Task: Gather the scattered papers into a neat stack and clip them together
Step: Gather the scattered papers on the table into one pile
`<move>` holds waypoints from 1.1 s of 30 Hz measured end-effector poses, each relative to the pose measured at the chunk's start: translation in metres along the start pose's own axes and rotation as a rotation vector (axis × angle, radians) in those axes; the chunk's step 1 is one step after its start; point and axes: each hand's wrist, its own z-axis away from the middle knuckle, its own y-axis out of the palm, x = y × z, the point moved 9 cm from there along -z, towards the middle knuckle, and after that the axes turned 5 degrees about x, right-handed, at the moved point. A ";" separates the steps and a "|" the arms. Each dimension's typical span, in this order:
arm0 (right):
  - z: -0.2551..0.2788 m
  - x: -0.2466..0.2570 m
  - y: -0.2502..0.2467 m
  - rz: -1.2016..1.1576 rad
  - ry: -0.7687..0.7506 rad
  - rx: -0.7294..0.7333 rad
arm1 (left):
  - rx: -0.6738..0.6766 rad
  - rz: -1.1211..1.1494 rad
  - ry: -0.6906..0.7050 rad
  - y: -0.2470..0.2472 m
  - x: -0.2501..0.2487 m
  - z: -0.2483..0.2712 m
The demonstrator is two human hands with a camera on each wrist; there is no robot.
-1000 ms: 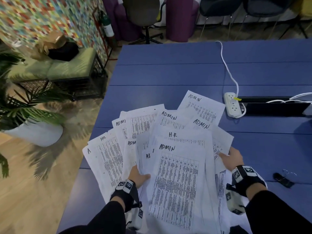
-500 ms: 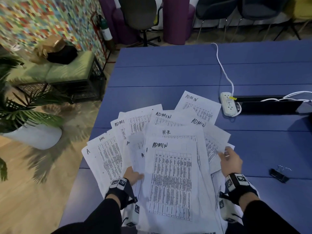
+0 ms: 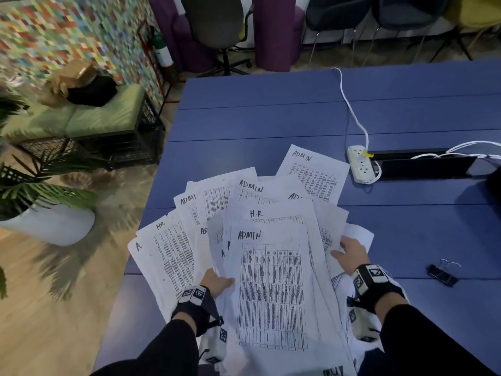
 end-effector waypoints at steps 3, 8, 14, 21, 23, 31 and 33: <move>0.003 -0.010 -0.010 -0.044 0.017 -0.011 | -0.024 -0.012 0.021 -0.003 0.000 -0.002; 0.021 -0.029 -0.016 0.096 0.067 -0.007 | -0.032 0.040 0.027 0.000 0.002 -0.001; 0.065 -0.022 0.065 0.425 -0.071 0.705 | 0.055 0.091 0.032 0.004 0.003 -0.001; 0.058 0.003 0.076 0.154 -0.085 0.613 | -0.011 0.125 0.121 0.010 -0.001 0.003; 0.063 0.014 0.061 -0.149 -0.020 0.546 | -0.026 0.235 0.137 0.002 0.002 0.001; 0.065 0.024 0.048 -0.600 0.083 0.490 | 0.178 0.455 0.327 -0.011 -0.038 0.030; 0.047 0.014 0.047 -0.537 0.068 0.398 | 0.257 0.429 0.392 -0.007 -0.058 0.053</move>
